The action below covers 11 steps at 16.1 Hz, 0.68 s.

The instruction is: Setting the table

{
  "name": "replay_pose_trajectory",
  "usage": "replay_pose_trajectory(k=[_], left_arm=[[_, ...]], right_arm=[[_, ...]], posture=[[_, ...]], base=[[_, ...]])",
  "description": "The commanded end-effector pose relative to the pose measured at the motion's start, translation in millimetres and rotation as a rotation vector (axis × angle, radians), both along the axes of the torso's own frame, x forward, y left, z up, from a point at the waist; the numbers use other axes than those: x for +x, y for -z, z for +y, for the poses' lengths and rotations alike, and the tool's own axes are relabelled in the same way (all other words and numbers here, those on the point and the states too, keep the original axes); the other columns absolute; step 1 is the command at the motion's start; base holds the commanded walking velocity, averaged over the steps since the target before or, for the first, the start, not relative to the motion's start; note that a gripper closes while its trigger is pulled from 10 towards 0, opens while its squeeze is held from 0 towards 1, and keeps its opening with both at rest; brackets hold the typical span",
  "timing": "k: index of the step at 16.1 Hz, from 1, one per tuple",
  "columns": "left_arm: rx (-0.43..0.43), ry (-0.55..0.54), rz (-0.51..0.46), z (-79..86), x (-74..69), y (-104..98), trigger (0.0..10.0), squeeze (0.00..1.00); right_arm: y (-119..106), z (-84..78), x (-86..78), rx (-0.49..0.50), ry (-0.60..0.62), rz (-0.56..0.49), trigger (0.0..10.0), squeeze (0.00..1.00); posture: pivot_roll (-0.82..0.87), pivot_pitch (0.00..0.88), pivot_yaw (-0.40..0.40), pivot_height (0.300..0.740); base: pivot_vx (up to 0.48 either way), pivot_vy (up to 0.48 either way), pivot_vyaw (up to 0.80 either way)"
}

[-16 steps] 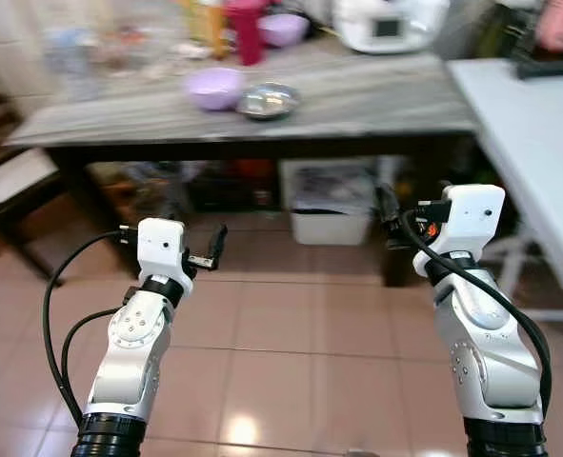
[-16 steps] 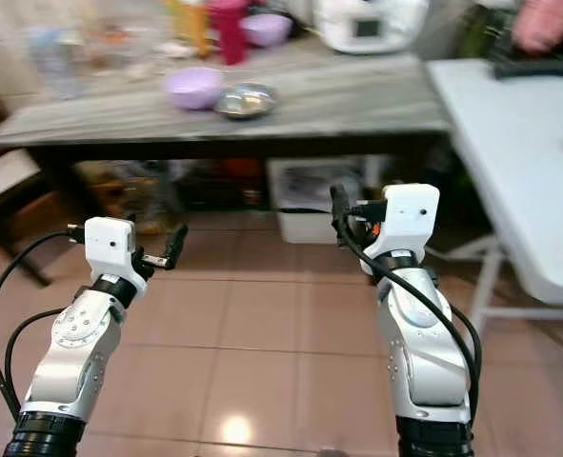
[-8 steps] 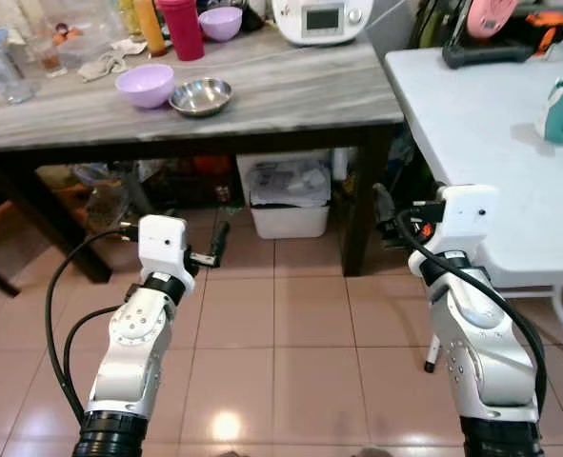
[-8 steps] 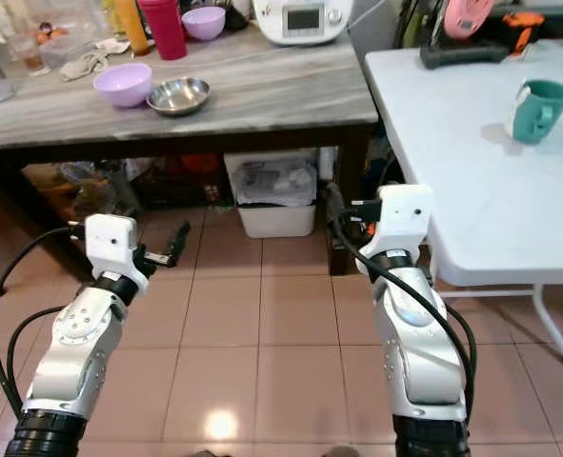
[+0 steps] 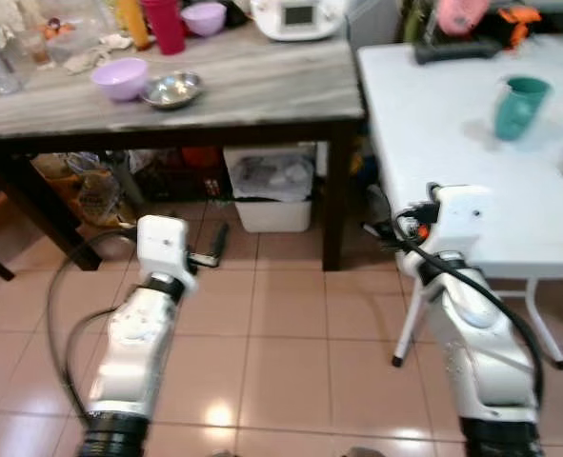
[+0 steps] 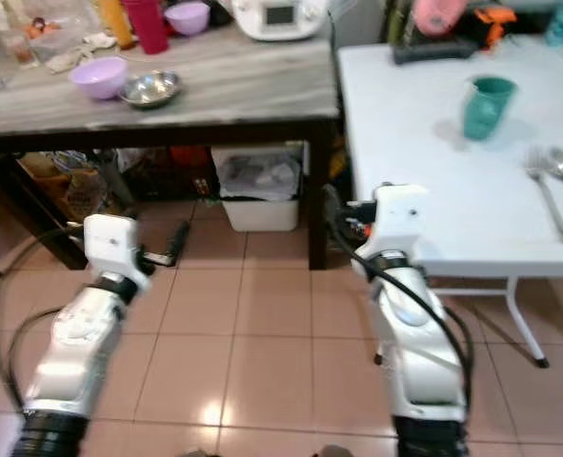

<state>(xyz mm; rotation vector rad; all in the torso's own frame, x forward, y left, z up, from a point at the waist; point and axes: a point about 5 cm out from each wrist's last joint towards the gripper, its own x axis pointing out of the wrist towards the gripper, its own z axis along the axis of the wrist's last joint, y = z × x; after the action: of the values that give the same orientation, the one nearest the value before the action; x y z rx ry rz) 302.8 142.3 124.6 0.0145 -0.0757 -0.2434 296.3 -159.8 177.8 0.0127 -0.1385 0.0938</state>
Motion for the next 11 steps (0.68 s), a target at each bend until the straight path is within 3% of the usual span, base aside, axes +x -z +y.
replay_pose_trajectory(k=[1,11], left_arm=[[0.020,-0.014,-0.005,6.4,0.5,-2.6,10.0,0.00],[0.021,-0.016,0.000,8.3,0.6,-2.1,10.0,0.00]], right_arm=[[-6.6,4.5,0.1,0.015,-0.009,-0.028,10.0,0.00],[-4.8,7.8,0.1,0.017,-0.025,-0.027,10.0,0.00]], posture=[[-0.21,0.101,0.105,0.740],[-0.20,0.098,0.105,0.740]], base=[[0.000,-0.356,0.00],[0.000,-0.470,0.00]])
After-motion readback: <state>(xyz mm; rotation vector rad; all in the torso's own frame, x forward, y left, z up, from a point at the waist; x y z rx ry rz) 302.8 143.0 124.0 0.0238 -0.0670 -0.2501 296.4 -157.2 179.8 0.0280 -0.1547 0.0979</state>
